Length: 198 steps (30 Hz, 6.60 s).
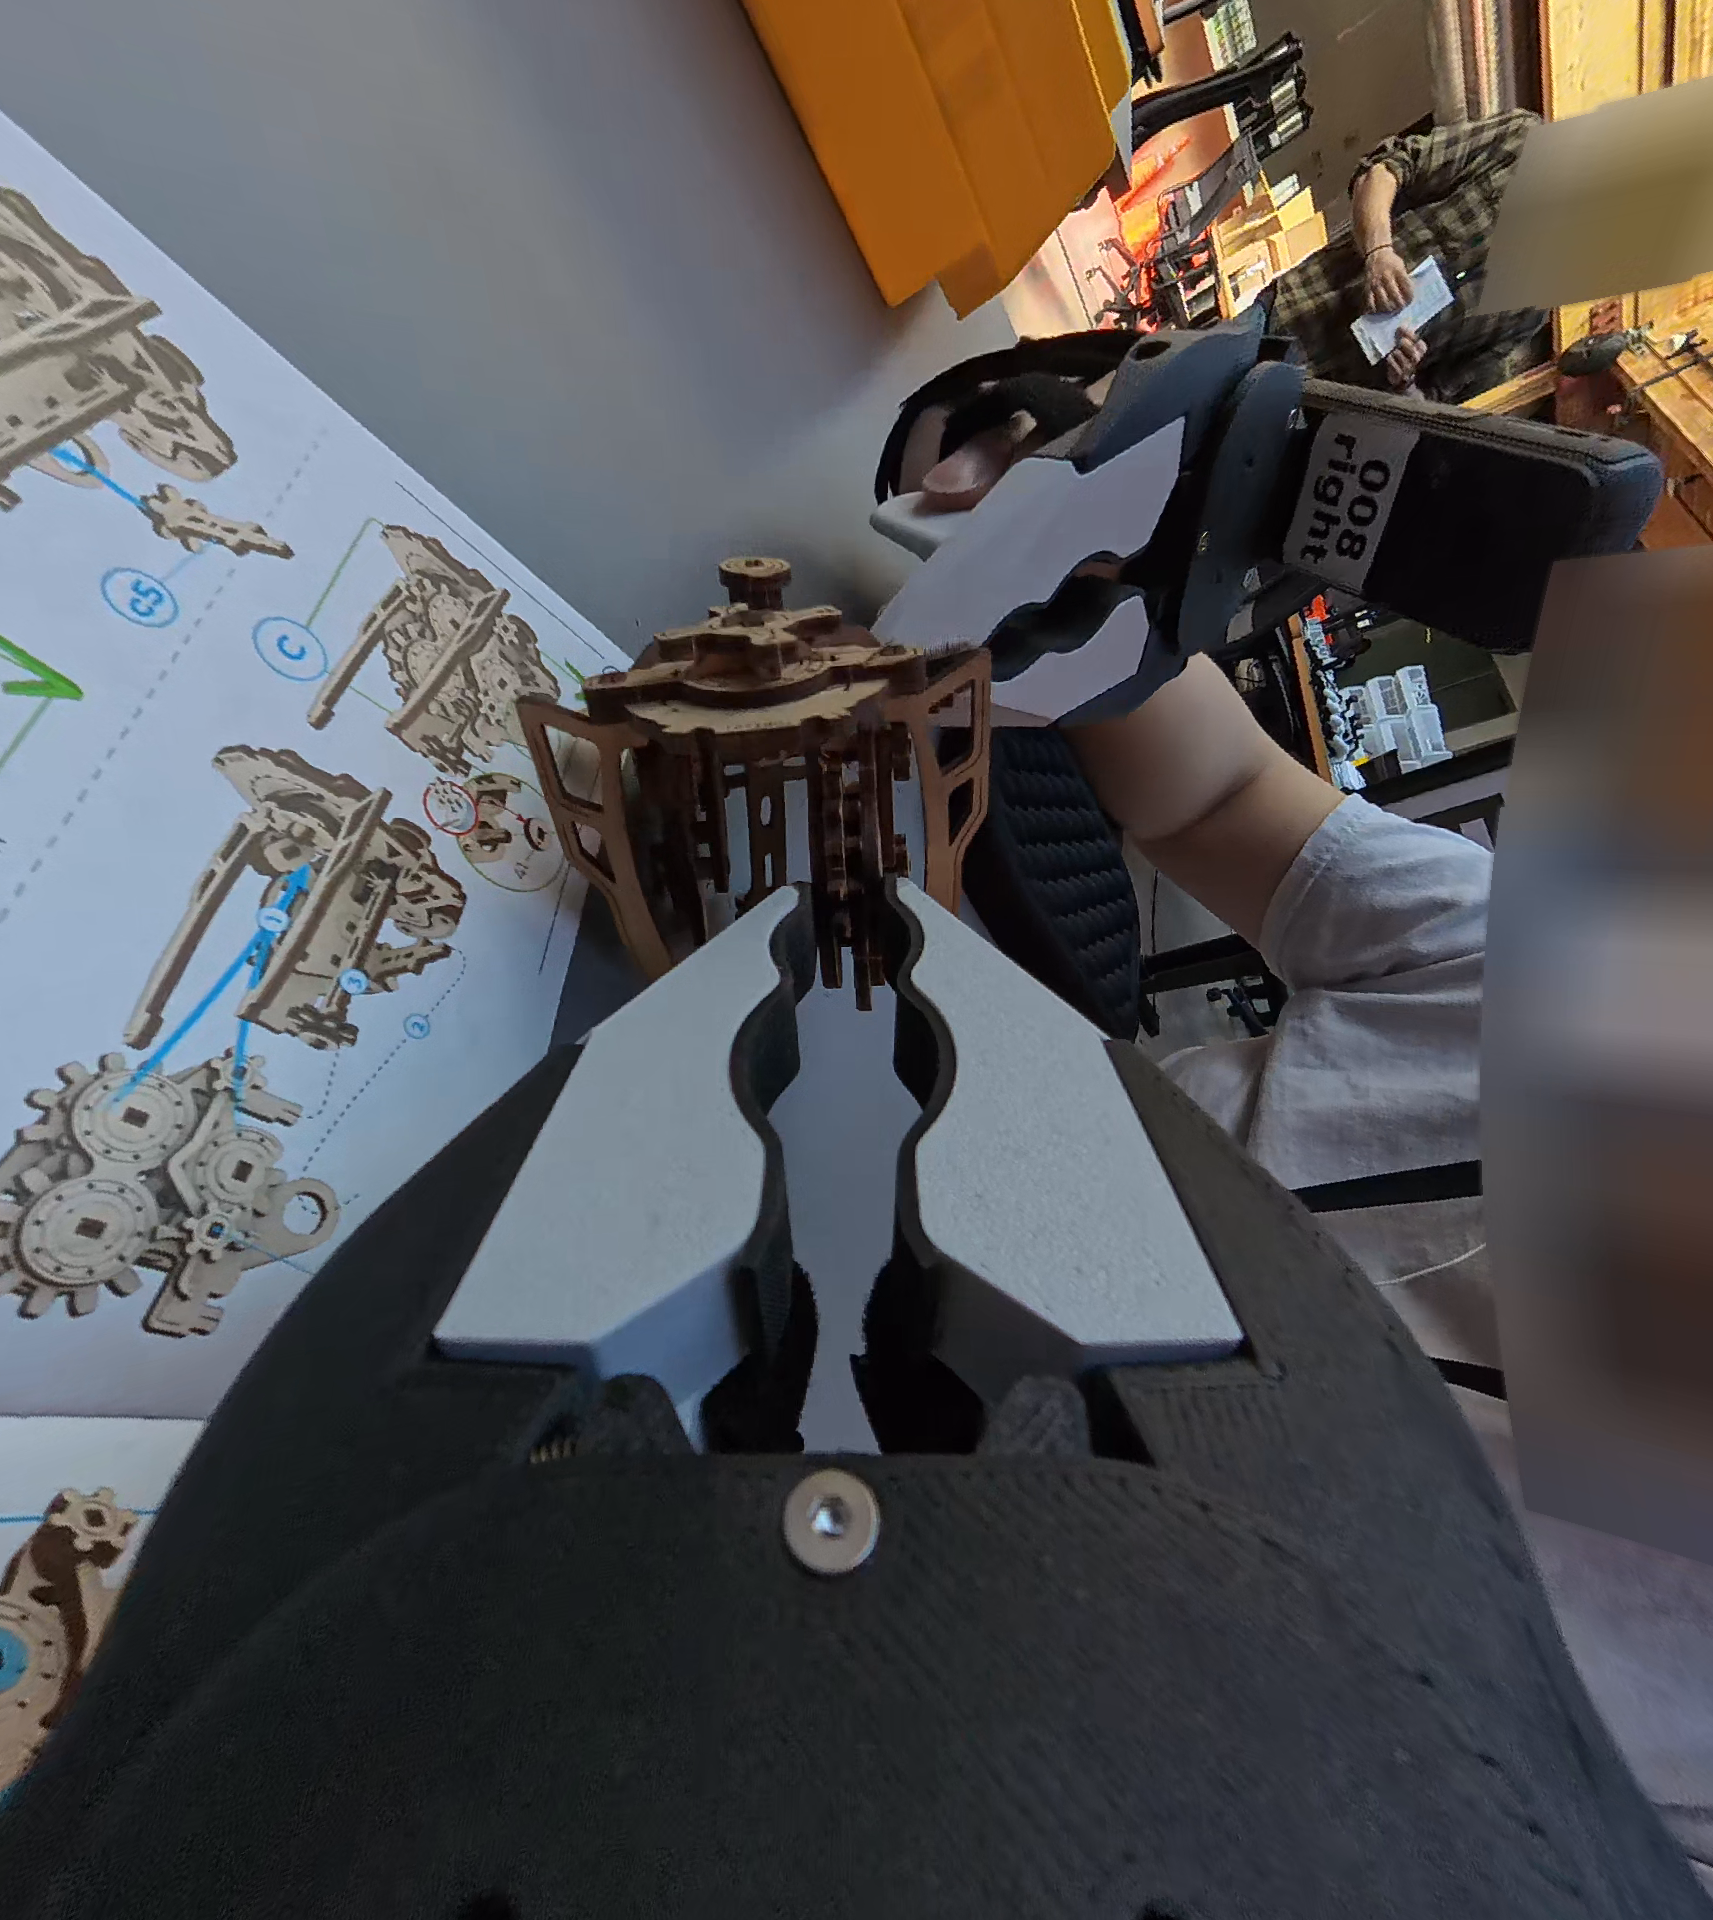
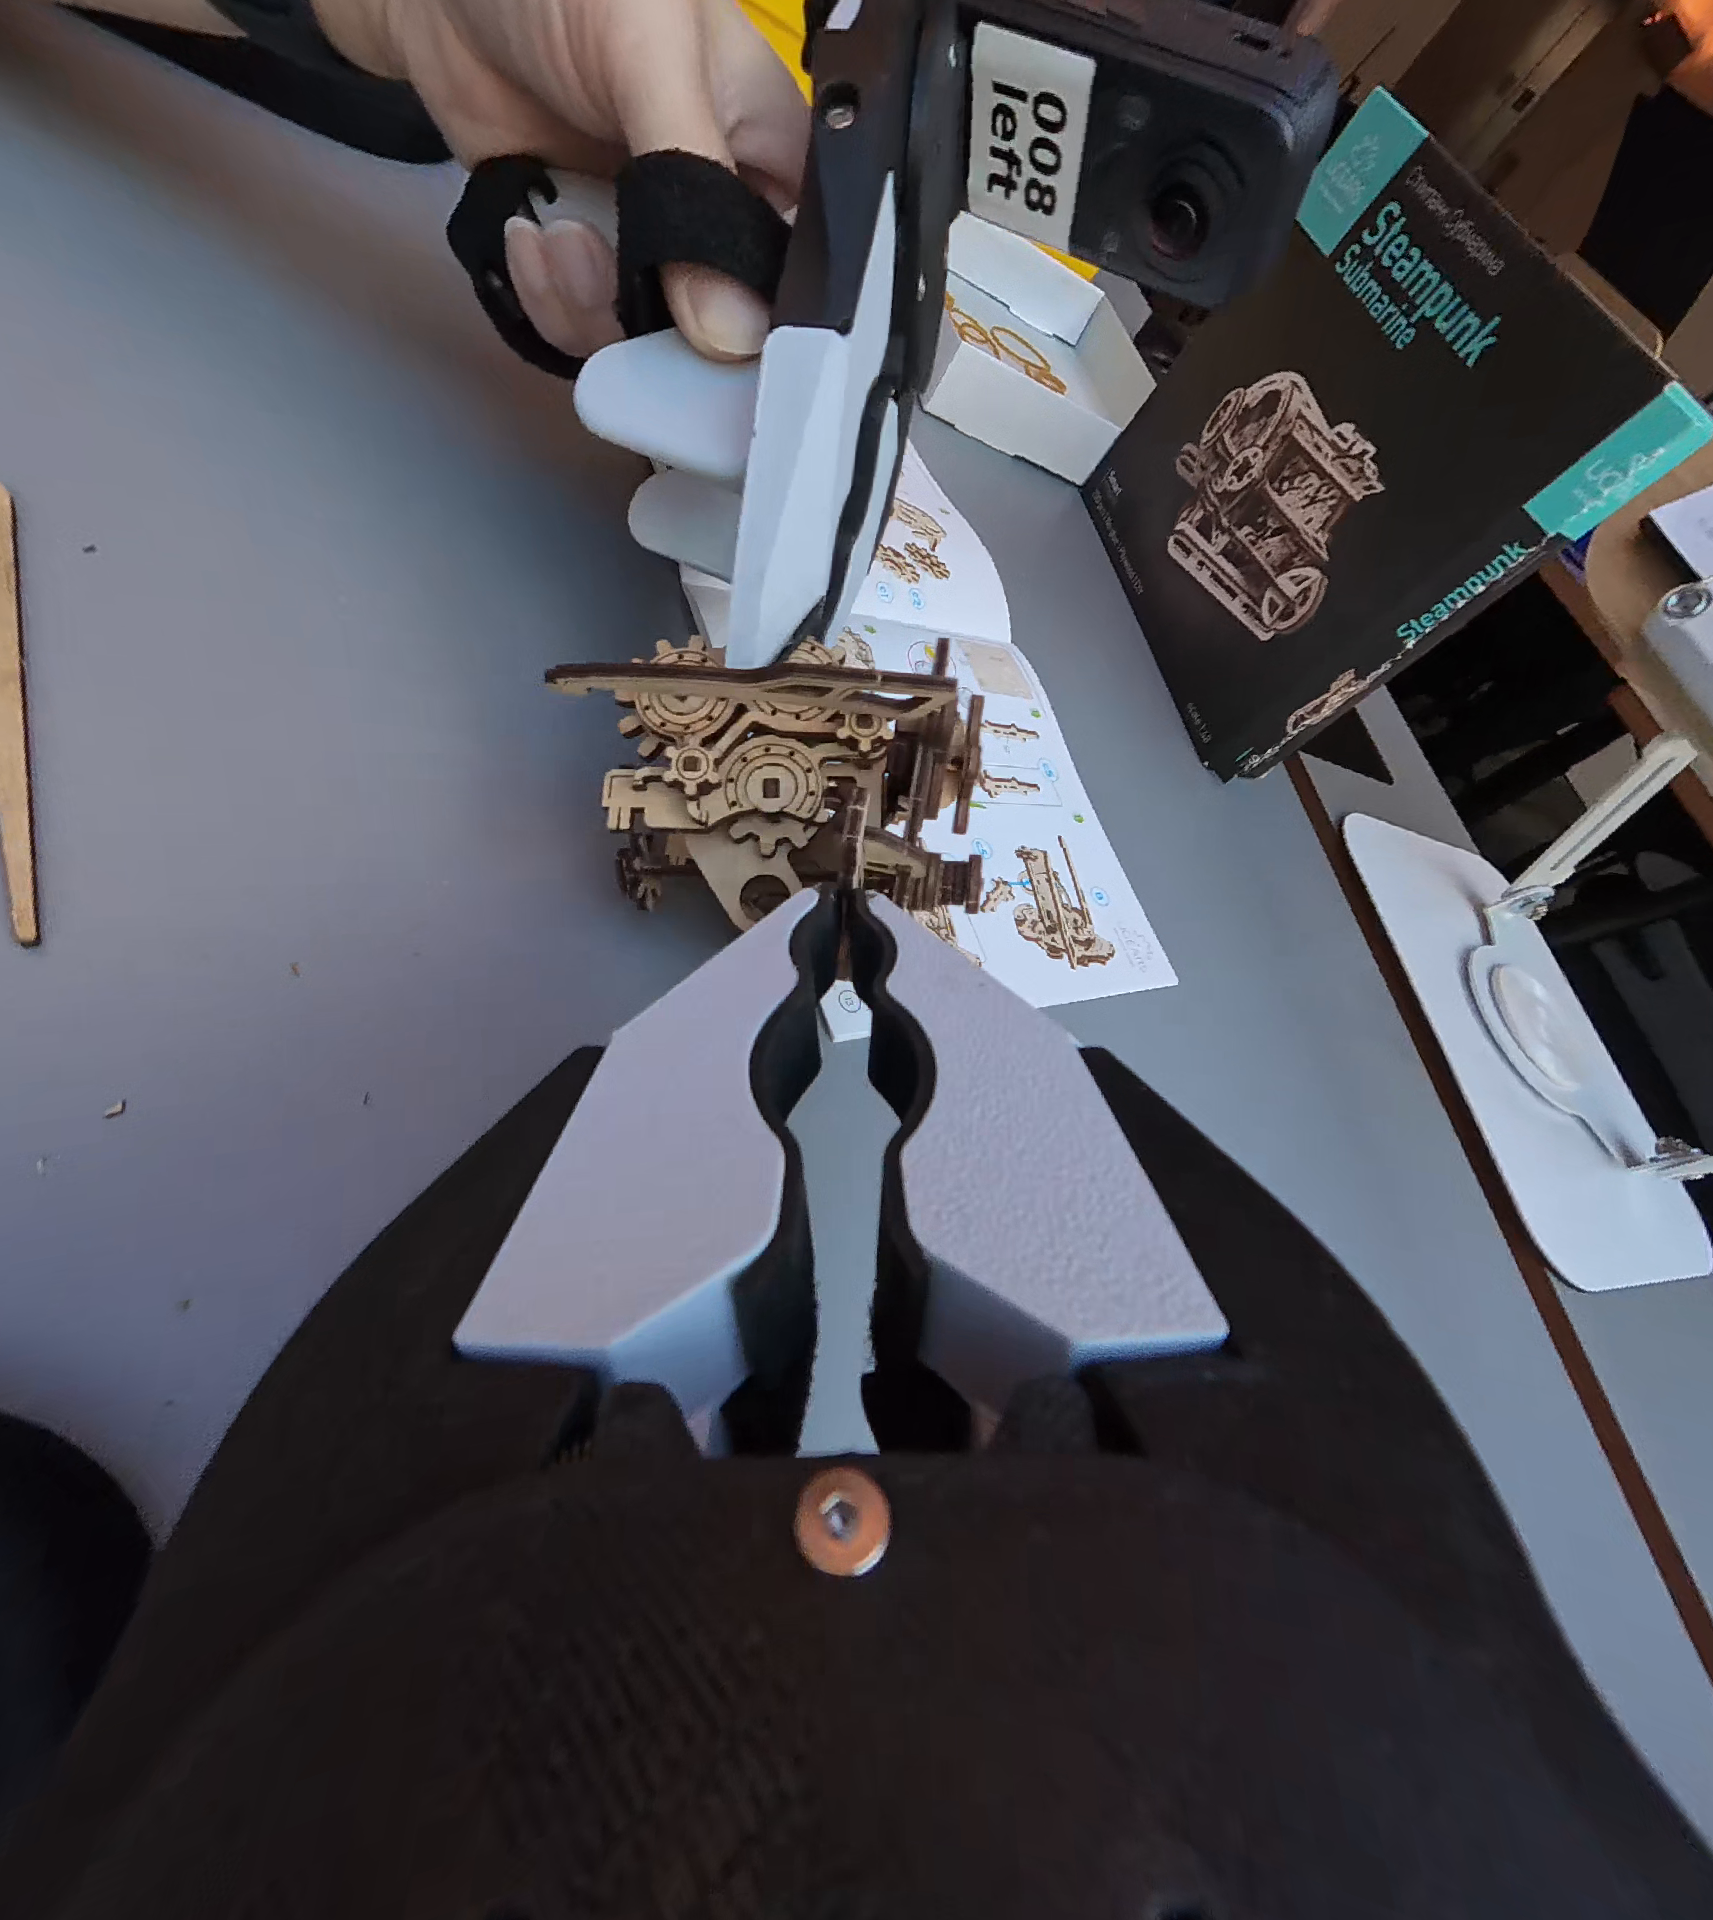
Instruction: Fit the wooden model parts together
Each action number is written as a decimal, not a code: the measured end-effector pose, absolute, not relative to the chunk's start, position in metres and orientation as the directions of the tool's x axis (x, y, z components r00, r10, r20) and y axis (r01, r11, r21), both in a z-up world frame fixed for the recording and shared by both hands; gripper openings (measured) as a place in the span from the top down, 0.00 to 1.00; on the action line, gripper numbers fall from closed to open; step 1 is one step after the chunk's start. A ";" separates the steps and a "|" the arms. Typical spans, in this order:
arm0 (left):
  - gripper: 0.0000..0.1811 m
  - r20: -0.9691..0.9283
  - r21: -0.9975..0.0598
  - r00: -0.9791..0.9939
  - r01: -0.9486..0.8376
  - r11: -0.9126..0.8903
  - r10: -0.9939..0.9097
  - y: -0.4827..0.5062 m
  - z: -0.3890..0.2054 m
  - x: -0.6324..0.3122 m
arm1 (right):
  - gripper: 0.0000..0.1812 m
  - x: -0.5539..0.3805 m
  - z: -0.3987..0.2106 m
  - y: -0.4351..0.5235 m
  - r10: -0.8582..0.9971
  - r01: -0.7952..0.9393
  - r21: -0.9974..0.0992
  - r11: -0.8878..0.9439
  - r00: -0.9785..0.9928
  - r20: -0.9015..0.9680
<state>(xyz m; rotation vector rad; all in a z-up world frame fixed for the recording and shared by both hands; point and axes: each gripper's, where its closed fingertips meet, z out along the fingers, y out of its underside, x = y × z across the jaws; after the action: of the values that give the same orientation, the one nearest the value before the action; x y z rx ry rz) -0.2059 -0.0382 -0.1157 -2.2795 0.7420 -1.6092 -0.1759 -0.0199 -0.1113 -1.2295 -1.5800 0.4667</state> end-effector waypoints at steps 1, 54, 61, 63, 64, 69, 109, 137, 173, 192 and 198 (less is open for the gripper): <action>0.95 0.802 -0.483 0.252 -0.259 -0.836 -0.542 -0.038 -0.116 -0.205 | 1.00 -0.176 -0.112 -0.021 0.869 0.475 -0.775 0.417 0.043 0.494; 0.94 0.727 -0.589 0.301 -0.190 -0.785 -0.618 -0.039 -0.119 -0.201 | 0.99 -0.184 -0.116 -0.011 0.770 0.467 -0.671 0.576 -0.033 0.637; 0.94 0.757 -0.566 0.278 -0.173 -0.806 -0.591 -0.037 -0.122 -0.201 | 0.93 -0.182 -0.119 -0.001 0.793 0.502 -0.688 0.525 0.005 0.609; 0.94 0.755 -0.568 0.278 -0.175 -0.804 -0.594 -0.037 -0.121 -0.201 | 0.90 -0.181 -0.117 0.001 0.809 0.501 -0.705 0.501 0.017 0.587; 0.94 0.752 -0.571 0.280 -0.175 -0.802 -0.596 -0.037 -0.121 -0.201 | 0.88 -0.181 -0.115 0.001 0.817 0.497 -0.716 0.491 0.021 0.576; 0.95 0.741 -0.580 0.288 -0.179 -0.795 -0.606 -0.036 -0.120 -0.202 | 0.87 -0.189 -0.110 -0.005 0.867 0.446 -0.773 0.450 -0.013 0.497; 0.95 0.708 -0.601 0.319 -0.196 -0.775 -0.630 -0.039 -0.118 -0.205 | 0.91 -0.192 -0.112 -0.010 0.812 0.466 -0.722 0.511 0.016 0.584; 0.94 0.766 -0.513 0.358 -0.163 -0.843 -0.535 -0.042 -0.121 -0.211 | 0.91 -0.197 -0.113 -0.014 0.793 0.411 -0.731 0.545 0.031 0.609; 0.94 0.615 -0.659 0.356 -0.258 -0.707 -0.704 -0.043 -0.113 -0.206 | 0.91 -0.191 -0.107 -0.016 0.775 0.411 -0.711 0.571 0.017 0.632; 0.95 0.499 -0.664 0.442 -0.357 -0.657 -0.745 -0.045 -0.123 -0.207 | 0.91 -0.194 -0.113 -0.014 0.725 0.471 -0.646 0.601 0.021 0.689; 0.95 0.516 -0.639 0.461 -0.355 -0.682 -0.722 -0.048 -0.124 -0.207 | 0.90 -0.194 -0.111 -0.018 0.703 0.463 -0.626 0.627 0.011 0.712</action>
<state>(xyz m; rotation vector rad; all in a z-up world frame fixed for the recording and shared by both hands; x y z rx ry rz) -0.2068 -0.0479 -0.1238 -2.2685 0.9005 -1.1112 -0.1943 -0.0176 -0.1108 -0.9815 -1.6294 0.2443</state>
